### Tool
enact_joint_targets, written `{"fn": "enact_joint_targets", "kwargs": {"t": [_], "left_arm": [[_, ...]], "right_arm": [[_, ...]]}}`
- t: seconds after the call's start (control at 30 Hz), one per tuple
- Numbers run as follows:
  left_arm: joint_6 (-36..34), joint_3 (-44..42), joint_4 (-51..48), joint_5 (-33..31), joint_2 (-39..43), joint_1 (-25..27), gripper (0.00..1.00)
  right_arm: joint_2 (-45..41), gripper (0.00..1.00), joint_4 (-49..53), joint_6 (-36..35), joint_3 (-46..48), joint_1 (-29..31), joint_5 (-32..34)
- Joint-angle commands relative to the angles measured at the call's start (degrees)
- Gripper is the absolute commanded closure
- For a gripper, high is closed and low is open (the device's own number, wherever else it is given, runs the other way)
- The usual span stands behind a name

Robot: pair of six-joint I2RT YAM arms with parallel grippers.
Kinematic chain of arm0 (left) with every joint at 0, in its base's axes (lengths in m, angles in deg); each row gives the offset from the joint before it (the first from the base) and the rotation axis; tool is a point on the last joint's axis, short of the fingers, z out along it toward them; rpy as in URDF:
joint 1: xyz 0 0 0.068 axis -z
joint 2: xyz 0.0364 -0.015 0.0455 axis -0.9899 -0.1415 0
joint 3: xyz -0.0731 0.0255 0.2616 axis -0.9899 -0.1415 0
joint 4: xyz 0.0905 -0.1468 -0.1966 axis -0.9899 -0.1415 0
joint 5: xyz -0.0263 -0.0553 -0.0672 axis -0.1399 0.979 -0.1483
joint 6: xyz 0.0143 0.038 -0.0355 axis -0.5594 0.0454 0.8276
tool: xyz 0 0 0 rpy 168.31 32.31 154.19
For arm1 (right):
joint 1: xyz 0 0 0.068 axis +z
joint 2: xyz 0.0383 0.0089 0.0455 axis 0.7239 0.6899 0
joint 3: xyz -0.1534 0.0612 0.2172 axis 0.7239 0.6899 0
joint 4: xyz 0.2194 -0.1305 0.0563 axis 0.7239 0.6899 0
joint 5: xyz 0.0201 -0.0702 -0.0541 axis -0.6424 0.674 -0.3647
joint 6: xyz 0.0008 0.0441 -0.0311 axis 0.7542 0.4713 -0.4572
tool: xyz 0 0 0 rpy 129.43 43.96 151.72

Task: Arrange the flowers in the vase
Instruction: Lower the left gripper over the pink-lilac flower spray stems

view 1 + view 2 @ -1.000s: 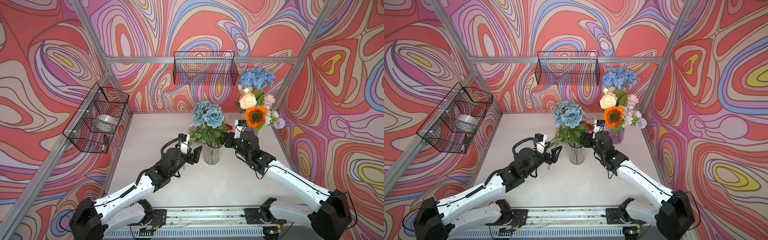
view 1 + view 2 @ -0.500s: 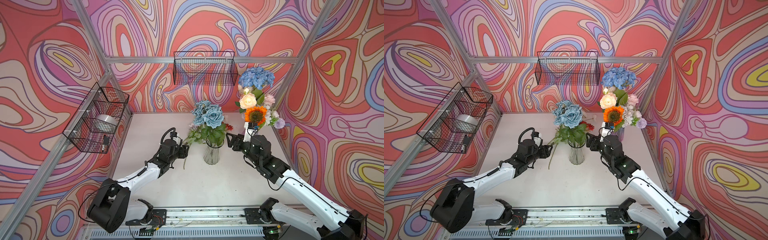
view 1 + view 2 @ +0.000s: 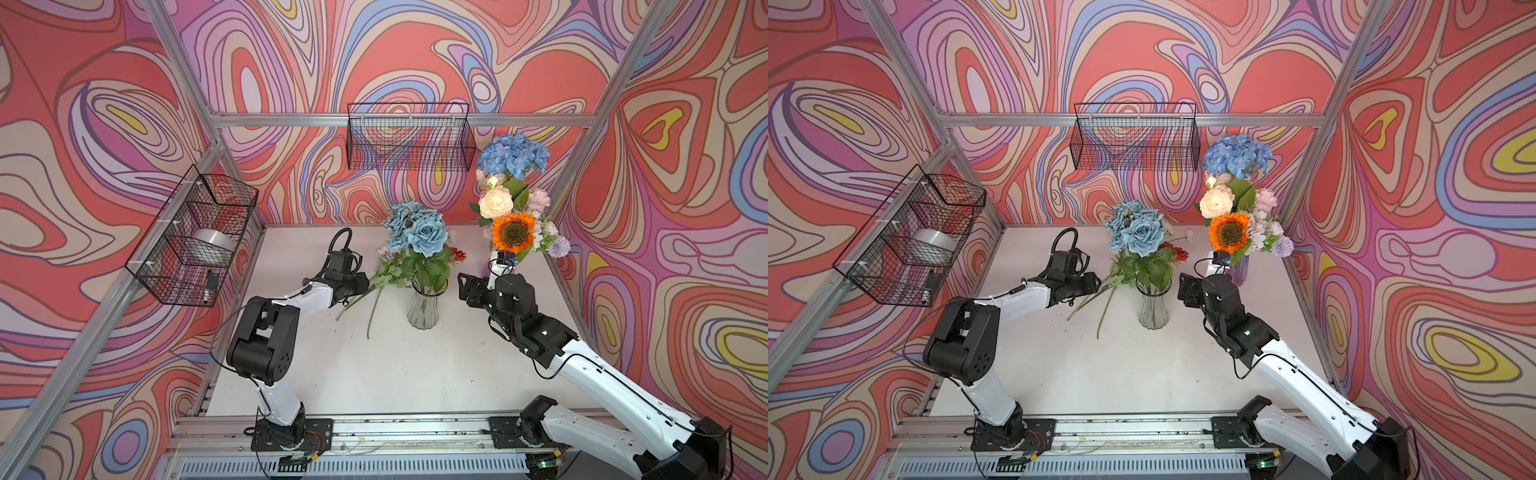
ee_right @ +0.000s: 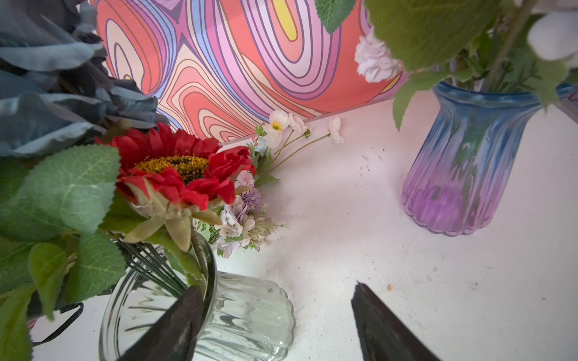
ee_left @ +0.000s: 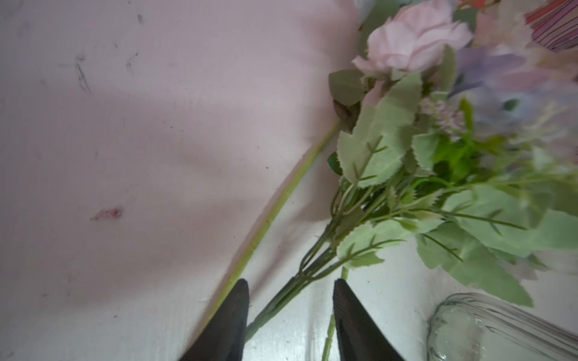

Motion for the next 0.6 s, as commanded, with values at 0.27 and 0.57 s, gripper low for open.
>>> {"fn": "enact_joint_targets", "kwargs": {"t": [0.27, 0.57], "left_arm": [[2.9, -0.7, -7.6, 4.9, -2.4, 0.1, 0.42], [7.1, -7.4, -5.2, 8.7, 2.5, 5.0, 0.59]], "right_arm": [[0.3, 0.23, 0.2, -0.8, 0.0, -0.2, 2.3], [1.2, 0.23, -0.6, -1.1, -0.2, -0.3, 2.9]]}}
